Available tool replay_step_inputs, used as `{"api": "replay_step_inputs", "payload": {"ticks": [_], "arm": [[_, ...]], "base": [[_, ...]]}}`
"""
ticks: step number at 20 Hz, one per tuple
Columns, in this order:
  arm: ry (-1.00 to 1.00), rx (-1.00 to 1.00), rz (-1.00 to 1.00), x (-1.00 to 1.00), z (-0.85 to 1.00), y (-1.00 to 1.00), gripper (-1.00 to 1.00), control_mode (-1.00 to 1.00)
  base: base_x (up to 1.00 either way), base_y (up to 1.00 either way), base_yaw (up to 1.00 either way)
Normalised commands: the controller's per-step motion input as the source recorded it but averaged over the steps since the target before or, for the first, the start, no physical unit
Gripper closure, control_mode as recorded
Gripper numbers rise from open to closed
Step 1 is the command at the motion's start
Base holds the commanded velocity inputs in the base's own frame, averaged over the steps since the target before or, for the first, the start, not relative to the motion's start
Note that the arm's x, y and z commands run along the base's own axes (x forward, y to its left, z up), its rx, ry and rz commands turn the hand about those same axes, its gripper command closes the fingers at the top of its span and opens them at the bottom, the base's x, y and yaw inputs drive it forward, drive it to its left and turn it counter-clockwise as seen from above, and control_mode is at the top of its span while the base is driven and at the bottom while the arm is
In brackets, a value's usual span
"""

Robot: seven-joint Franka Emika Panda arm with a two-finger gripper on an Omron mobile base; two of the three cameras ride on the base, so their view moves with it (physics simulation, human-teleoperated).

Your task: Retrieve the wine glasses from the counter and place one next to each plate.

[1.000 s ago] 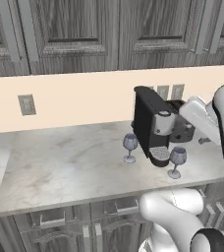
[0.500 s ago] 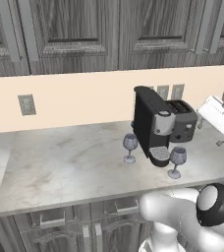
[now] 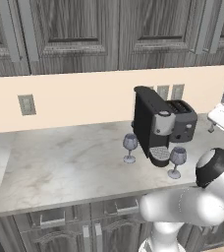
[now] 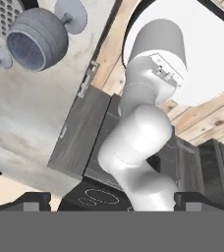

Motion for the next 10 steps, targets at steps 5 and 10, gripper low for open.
{"api": "replay_step_inputs", "payload": {"ticks": [5, 10], "arm": [[0.05, 0.02, -0.13, 0.00, -0.52, -0.05, -1.00, -1.00], [0.03, 0.00, -0.29, 0.00, -0.60, 0.00, -1.00, -1.00]], "base": [[0.00, 0.00, 0.00], [0.00, 0.00, 0.00]]}}
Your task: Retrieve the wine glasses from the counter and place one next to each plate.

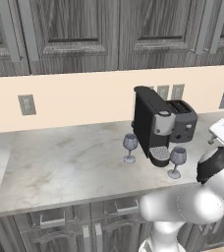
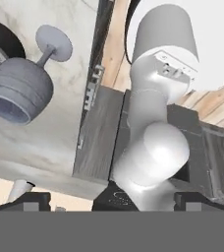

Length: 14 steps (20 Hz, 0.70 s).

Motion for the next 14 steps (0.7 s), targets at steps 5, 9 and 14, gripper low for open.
{"api": "replay_step_inputs", "payload": {"ticks": [5, 9, 14], "arm": [[0.11, 0.01, -0.29, 0.02, -0.41, 0.00, -1.00, -1.00], [0.37, 0.12, -0.06, 0.12, -0.39, 0.00, -1.00, -1.00], [0.17, 0.08, 0.00, 0.07, -0.46, 0.00, -1.00, -1.00]], "base": [[0.00, 0.00, 0.00], [0.00, 0.00, 0.00], [0.00, 0.00, 0.00]]}}
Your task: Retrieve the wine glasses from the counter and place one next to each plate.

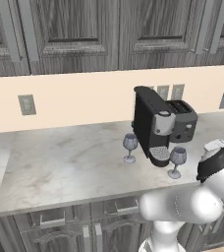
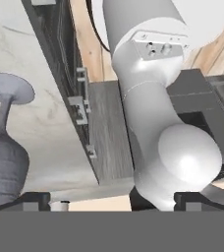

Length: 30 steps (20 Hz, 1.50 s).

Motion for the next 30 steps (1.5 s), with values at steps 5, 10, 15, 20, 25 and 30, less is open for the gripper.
{"api": "replay_step_inputs", "payload": {"ticks": [5, 10, 15, 20, 25, 30], "arm": [[-0.03, 0.02, -0.01, 0.09, -0.27, -0.03, -1.00, -1.00], [0.00, 0.00, -0.04, 0.27, -0.08, 0.00, -1.00, -1.00], [0.00, 0.11, -0.01, 0.20, -0.01, 0.00, -1.00, -1.00], [0.00, 0.25, 0.00, 0.22, -0.09, 0.00, -1.00, -1.00], [0.06, 0.05, 0.00, 0.25, -0.08, 0.03, -1.00, -1.00], [0.02, 0.00, 0.00, 0.15, -0.16, 0.01, -1.00, -1.00]], "base": [[0.00, 0.00, 0.00], [0.00, 0.00, 0.00], [0.00, 0.00, 0.00], [0.00, 0.00, 0.00], [0.00, 0.00, 0.00], [0.00, 0.00, 0.00]]}}
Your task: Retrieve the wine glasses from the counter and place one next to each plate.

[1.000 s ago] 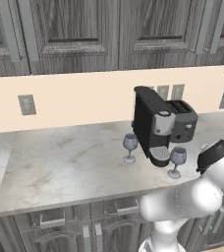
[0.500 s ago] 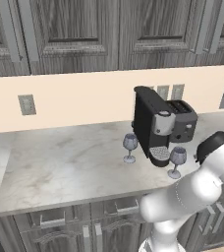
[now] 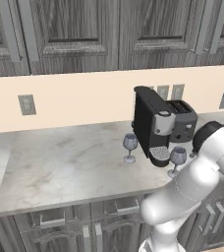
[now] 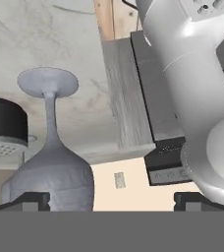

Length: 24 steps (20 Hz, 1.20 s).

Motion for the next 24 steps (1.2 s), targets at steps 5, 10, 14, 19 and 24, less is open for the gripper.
{"api": "replay_step_inputs", "payload": {"ticks": [5, 10, 14, 19, 24], "arm": [[-0.01, -0.01, -0.02, 0.08, -0.20, 0.02, -1.00, -1.00], [0.00, 0.00, -0.01, 0.04, -0.11, 0.03, -1.00, -1.00], [0.00, 0.03, -0.01, 0.12, -0.20, 0.06, -1.00, -1.00], [0.00, 0.00, -0.02, 0.16, -0.19, 0.22, -1.00, -1.00], [0.00, 0.00, -0.04, 0.06, -0.07, 0.18, -1.00, -1.00]], "base": [[0.00, 0.00, 0.00], [0.00, 0.00, 0.00], [0.00, 0.00, 0.00], [0.00, 0.00, 0.00], [0.00, 0.00, 0.00]]}}
